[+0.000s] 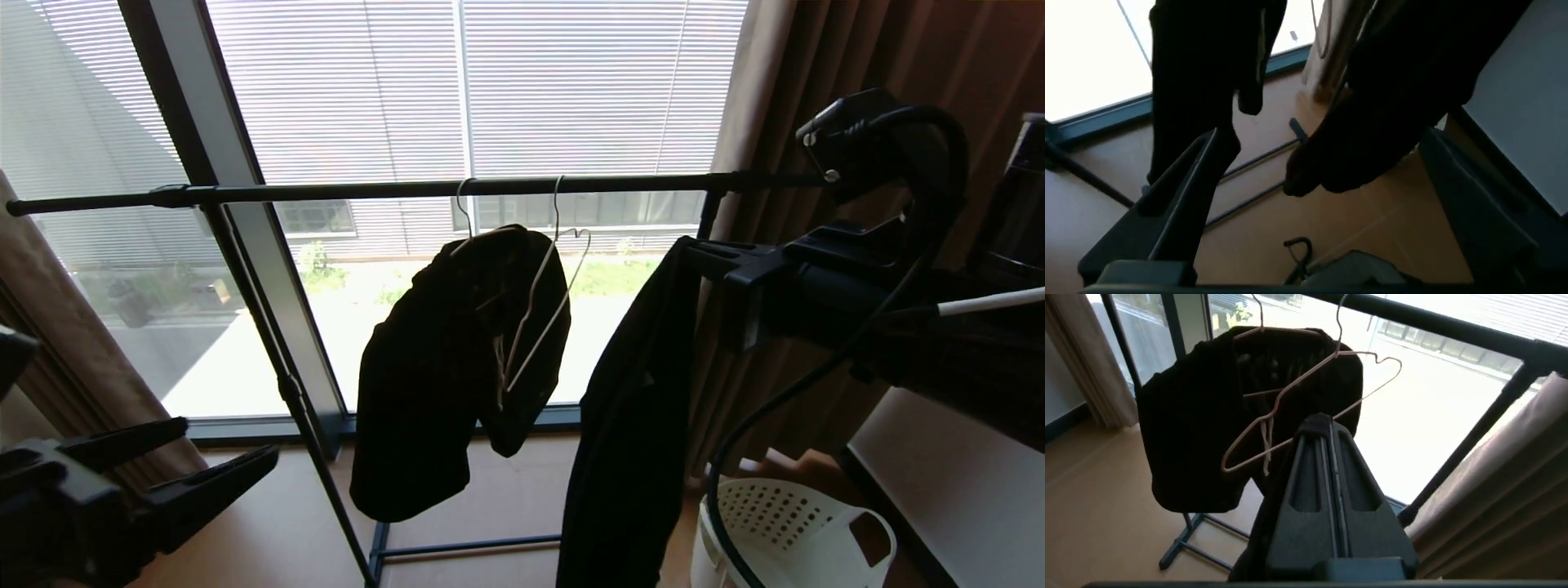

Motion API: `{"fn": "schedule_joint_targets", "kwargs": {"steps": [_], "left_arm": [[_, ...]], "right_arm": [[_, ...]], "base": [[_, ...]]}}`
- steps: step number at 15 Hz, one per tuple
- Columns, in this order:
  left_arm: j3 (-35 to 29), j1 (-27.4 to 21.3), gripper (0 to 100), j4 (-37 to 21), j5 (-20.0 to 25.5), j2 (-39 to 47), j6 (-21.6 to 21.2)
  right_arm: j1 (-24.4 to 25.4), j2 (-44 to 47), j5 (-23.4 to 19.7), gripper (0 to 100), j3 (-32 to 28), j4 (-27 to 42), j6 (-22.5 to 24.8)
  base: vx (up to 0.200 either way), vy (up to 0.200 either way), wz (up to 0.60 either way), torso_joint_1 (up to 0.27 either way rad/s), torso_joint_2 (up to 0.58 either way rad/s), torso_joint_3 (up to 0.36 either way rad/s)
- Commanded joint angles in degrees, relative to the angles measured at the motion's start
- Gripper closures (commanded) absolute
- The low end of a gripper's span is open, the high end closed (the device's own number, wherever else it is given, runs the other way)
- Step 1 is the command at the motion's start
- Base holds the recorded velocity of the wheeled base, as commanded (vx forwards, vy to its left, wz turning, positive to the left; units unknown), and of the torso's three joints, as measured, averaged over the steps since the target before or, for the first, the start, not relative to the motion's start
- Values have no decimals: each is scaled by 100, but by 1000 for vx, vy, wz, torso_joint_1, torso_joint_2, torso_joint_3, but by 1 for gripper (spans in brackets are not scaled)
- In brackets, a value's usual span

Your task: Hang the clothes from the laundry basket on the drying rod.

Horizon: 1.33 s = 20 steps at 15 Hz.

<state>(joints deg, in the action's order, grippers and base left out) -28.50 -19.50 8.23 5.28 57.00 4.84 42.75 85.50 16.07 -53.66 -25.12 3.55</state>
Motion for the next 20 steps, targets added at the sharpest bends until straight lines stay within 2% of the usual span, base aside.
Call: {"fn": "schedule_joint_targets", "kwargs": {"steps": [1,5,7,9,10,12,20], "left_arm": [[-762,-1530,0,917,-370,2289,386],[-1404,-2040,0,1040,-370,3265,395],[-1588,-2180,0,1049,-352,3467,448],[-1790,-2321,0,1366,-361,3783,456],[-1808,-2374,0,1717,-361,3994,465],[-1826,-2418,0,1954,-370,4231,465],[-2775,-2339,0,1954,-712,5101,571]], "right_arm": [[128,485,2,100,-364,-1,-3],[348,950,2,100,-768,-1,-3],[357,1030,2,100,-830,-1,-12],[383,1047,2,100,-883,8,-30],[436,1038,2,100,-883,8,-38],[436,994,2,100,-848,8,-82],[480,766,28,100,-628,16,-126]], "base": [[0,0,0,0,0,0],[0,0,0,0,0,0],[0,0,0,0,0,0],[0,0,0,0,0,0],[0,0,0,0,0,0],[0,0,0,0,0,0],[0,0,0,0,0,0]]}}
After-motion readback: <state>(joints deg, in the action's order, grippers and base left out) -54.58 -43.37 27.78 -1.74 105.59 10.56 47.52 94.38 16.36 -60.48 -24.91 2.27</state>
